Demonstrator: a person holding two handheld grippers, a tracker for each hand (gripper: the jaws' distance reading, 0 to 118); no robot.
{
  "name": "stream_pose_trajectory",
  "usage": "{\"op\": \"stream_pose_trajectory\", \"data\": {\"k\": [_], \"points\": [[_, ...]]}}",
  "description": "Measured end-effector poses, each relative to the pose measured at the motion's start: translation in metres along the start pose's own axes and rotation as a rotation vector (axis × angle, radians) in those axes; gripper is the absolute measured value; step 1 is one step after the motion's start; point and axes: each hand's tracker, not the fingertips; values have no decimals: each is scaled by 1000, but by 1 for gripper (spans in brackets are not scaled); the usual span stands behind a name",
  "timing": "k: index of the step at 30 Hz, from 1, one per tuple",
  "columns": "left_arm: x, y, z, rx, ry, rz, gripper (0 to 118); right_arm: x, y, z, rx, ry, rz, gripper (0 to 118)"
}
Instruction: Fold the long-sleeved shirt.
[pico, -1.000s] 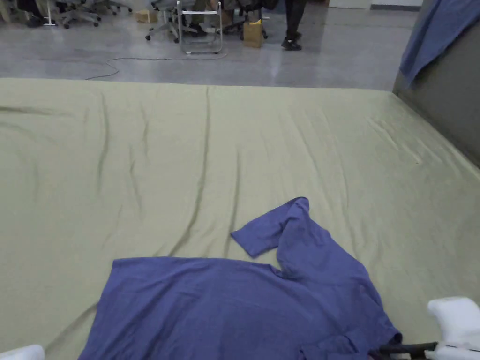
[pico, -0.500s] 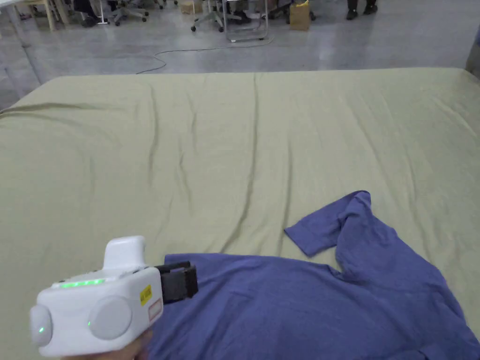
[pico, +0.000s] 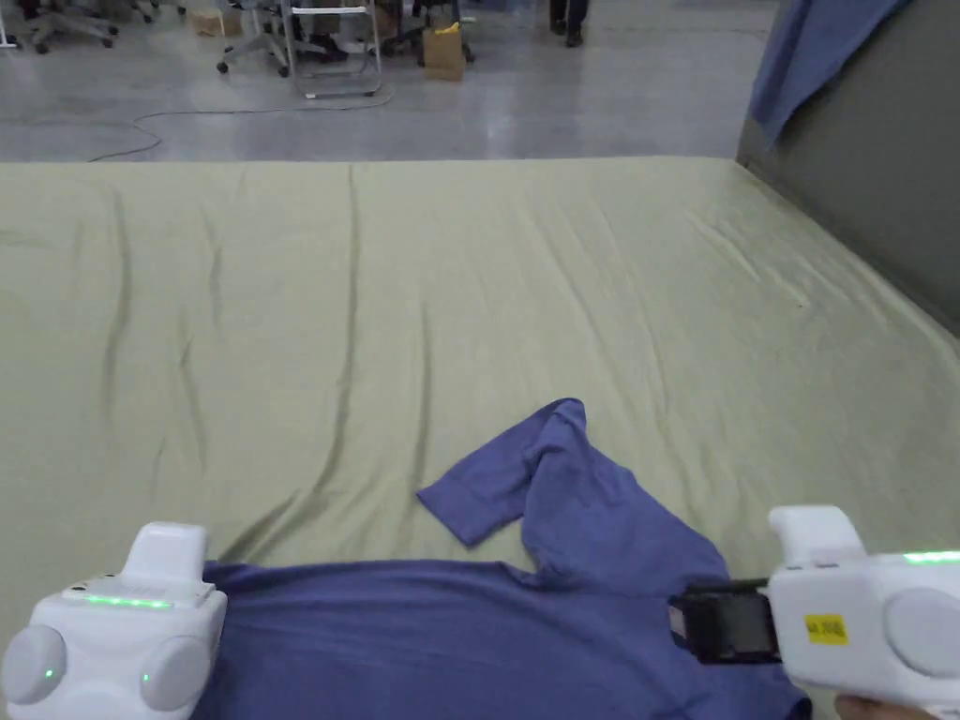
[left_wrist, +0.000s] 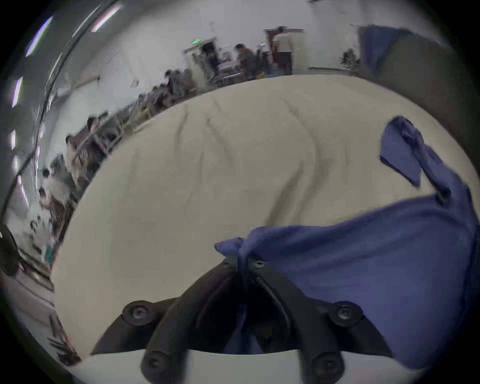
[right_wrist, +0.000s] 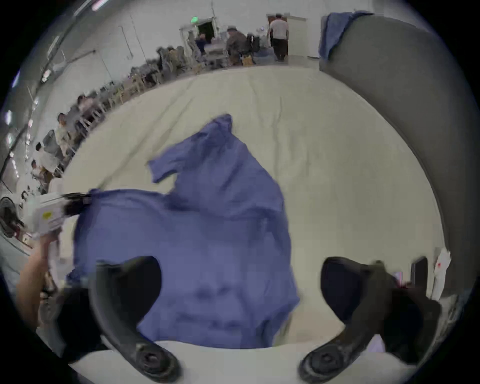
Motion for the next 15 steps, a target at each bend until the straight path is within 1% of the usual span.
{"op": "stream_pose_trajectory", "data": {"k": [1,2,3,4,5,6,7,8,9,10,11,12,13,14,15], "points": [[-2,-1,3,-14,-17,24,2,0,11,-22,-9,13,-28,115],[-10,0,8,-13,-57,96,2,0,20,-40,-74,-33,-36,115],[-21,1,9,-34,-137,187,2,2,27,-55,-136,-55,-32,115],[-28,2,10,-46,-161,250,2,1,30,-66,-173,-74,-32,115],[-37,4,16,-17,-121,267,2,-1,31,-77,-195,-75,-46,113],[-42,5,22,0,-120,266,2,0,31,-84,-248,-53,-57,101],[-47,7,28,11,-129,270,2,1,30,-86,-291,-37,-74,82],[-48,8,36,24,-142,283,2,-3,28,-82,-291,-30,-67,73],[-52,9,44,33,-164,290,2,-8,26,-70,-218,-88,-22,37],[-55,10,52,39,-180,303,2,-15,25,-59,-186,-60,29,0],[-58,8,62,50,-209,326,2,-21,22,-49,-170,6,30,0],[-61,7,73,62,-237,342,2,-25,15,-35,-162,15,-16,0],[-64,5,83,72,-235,352,2,-29,12,-20,-124,28,6,0],[-68,4,96,84,-246,357,2,-34,5,3,-33,55,30,0],[-72,1,110,105,-266,385,2,-35,3,23,50,45,40,0]]}}
